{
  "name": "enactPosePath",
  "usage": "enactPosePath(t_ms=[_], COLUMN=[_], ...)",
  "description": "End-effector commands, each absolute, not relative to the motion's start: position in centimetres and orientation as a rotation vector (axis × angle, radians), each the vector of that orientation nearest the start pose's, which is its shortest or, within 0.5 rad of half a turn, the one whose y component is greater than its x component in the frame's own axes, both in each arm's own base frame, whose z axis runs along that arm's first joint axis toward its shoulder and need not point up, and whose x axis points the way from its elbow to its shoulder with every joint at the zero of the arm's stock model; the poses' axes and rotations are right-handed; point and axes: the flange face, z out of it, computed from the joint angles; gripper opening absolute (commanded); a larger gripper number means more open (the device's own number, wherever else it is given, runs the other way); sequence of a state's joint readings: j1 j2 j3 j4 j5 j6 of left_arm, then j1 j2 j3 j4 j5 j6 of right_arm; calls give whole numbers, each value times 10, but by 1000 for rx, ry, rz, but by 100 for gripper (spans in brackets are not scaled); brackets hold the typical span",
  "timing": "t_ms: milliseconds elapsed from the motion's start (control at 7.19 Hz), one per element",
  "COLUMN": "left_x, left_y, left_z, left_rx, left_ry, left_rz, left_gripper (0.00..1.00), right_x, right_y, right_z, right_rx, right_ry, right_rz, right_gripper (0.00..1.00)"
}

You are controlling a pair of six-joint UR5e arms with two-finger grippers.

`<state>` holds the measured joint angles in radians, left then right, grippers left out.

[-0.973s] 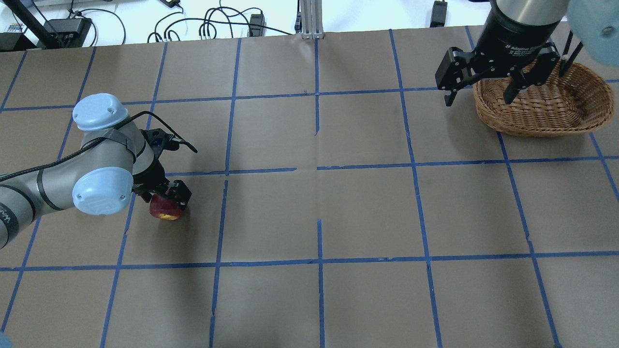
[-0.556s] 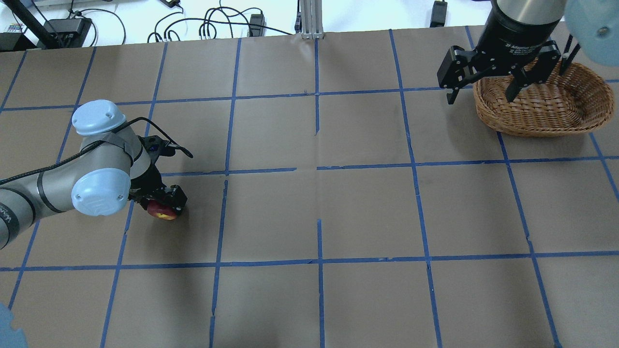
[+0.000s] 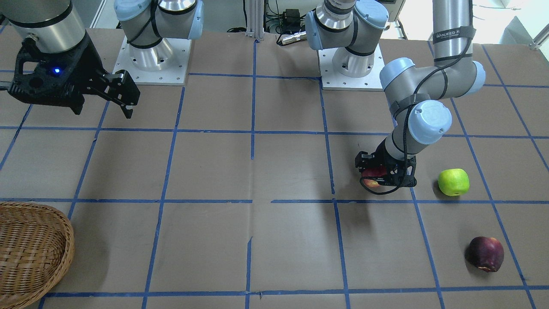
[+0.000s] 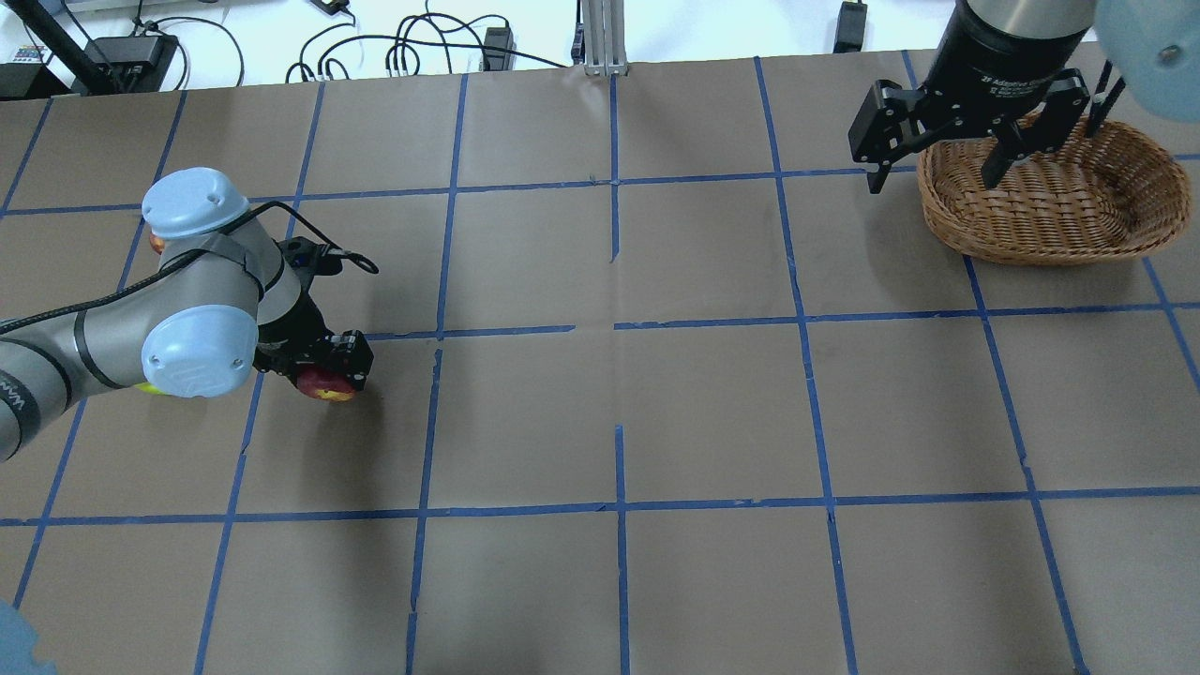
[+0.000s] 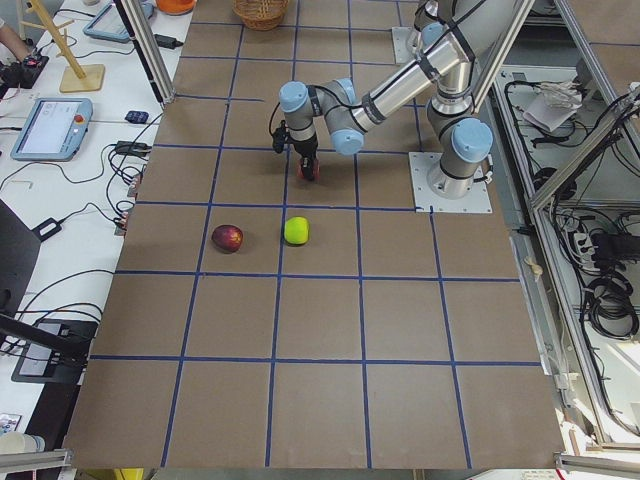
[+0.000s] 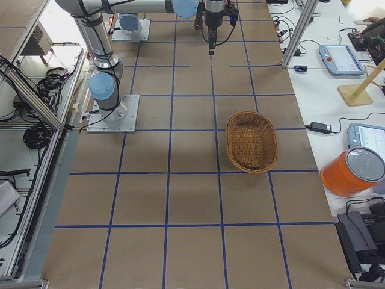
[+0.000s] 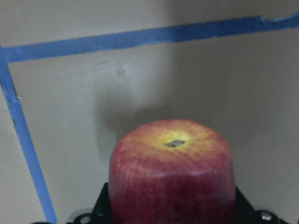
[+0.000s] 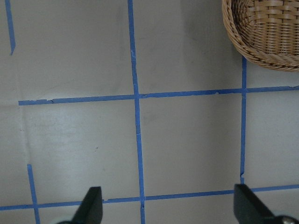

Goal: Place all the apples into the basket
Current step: 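Carry the red apple with the left gripper to mid-table and release it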

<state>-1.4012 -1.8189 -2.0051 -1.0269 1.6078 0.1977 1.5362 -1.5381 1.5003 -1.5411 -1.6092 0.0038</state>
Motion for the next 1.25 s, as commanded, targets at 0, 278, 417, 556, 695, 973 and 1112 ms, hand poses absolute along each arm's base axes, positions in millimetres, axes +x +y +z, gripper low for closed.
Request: enactPosePath(t_ms=[0,278,417,556,695,973,1112], left_x=[-192,-308,-342,-363,-373,-371,-371], left_y=[-533,-538,-547,-554,-550,-554,-554], left_z=[258,258,246,224,204,209,227], left_rx=[-232,-504,-536,-539,-504,-401,-392], left_ry=[3144,3206,3204,3202,3191,3209,3222], left_rz=[117,119,113,116,133,114,87], left_gripper=[6,7,7,7,7,99,100], right_x=[120,117,114,114,113,110,111], right_y=[-510,-512,-513,-515,-523,-539,-541], right_z=[505,498,497,493,480,454,452], right_rx=[53,39,43,46,41,48,48], right_ry=[3123,3137,3141,3141,3140,3135,3132], right_rz=[-22,-5,-2,10,48,122,127], right_gripper=[100,100,100,100,100,100,100])
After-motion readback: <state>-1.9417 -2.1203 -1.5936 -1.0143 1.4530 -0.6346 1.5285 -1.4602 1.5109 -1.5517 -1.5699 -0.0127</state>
